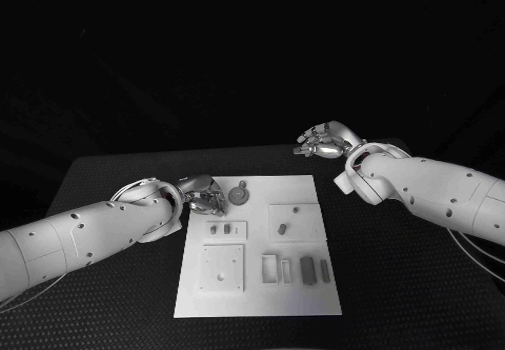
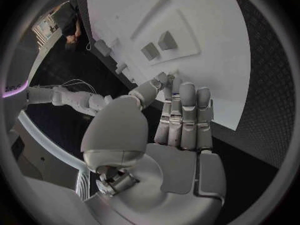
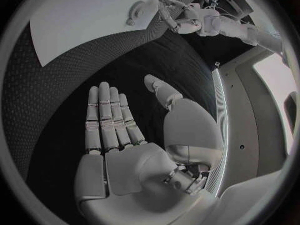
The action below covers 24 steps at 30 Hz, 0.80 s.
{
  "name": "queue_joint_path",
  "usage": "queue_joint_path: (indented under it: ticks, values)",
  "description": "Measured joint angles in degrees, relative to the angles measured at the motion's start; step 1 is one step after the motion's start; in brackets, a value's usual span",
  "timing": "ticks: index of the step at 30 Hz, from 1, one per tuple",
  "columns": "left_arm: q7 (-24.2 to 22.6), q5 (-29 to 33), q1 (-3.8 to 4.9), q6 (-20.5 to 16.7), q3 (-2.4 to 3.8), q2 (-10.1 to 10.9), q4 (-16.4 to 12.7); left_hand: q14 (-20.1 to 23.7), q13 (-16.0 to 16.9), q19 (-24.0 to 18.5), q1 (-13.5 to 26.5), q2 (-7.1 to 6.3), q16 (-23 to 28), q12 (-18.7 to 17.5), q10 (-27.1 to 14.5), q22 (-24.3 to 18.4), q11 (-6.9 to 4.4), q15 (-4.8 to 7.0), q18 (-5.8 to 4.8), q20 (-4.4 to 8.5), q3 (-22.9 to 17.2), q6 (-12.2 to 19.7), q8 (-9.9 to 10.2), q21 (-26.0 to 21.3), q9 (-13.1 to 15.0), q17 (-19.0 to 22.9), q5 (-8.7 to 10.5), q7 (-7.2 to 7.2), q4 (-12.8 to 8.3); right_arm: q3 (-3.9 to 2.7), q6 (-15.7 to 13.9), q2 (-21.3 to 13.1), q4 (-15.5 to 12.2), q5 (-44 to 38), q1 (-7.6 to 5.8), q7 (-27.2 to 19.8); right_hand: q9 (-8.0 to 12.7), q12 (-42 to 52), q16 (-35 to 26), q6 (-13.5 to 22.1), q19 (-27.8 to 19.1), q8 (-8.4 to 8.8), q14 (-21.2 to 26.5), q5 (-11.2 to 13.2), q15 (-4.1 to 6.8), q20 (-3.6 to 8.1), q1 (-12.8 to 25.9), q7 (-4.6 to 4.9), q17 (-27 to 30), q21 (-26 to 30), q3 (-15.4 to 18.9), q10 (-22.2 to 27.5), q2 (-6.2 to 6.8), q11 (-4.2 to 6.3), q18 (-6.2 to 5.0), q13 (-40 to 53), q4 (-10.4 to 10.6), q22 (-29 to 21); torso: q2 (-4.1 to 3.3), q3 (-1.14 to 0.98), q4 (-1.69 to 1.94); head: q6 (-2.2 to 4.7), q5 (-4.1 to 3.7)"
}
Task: Assemble the parts on the task board
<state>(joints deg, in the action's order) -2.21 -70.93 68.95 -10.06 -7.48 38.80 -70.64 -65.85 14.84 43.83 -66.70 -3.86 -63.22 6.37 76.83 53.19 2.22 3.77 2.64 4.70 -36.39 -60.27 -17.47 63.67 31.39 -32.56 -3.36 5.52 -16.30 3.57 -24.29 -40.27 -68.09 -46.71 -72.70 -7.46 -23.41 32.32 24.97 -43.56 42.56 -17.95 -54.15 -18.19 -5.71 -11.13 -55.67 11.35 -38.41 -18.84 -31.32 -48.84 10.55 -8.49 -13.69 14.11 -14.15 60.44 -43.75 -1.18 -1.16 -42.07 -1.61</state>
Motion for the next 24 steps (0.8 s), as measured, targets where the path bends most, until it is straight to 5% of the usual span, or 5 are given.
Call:
queue_joint_path:
  ticks: [24]
  values:
    - [0.2, 0.0, -0.39, 1.1, -0.09, -1.0, 1.0, 0.1, -0.1, 0.0, -0.1, 0.1, 0.0, -0.2, -0.1, 0.0, -0.04, -0.02, 0.0, 0.0, 0.1, -0.1, 0.2, 0.0, 0.0, 0.1, 0.23, 0.12, 0.0, 0.0, 0.0, 0.0, 0.0, 0.0, 0.0, 0.0, 0.0, 0.0, -0.2, 0.0, 0.0, 0.0, 0.0, 0.0, 0.0, 0.0, -0.1, 0.0, 0.0, 0.0, 0.0, 0.0, -0.13, 0.0, 0.0, -0.1, 0.0, 0.0, 0.01, 0.05, 0.01, -0.17, -0.16]
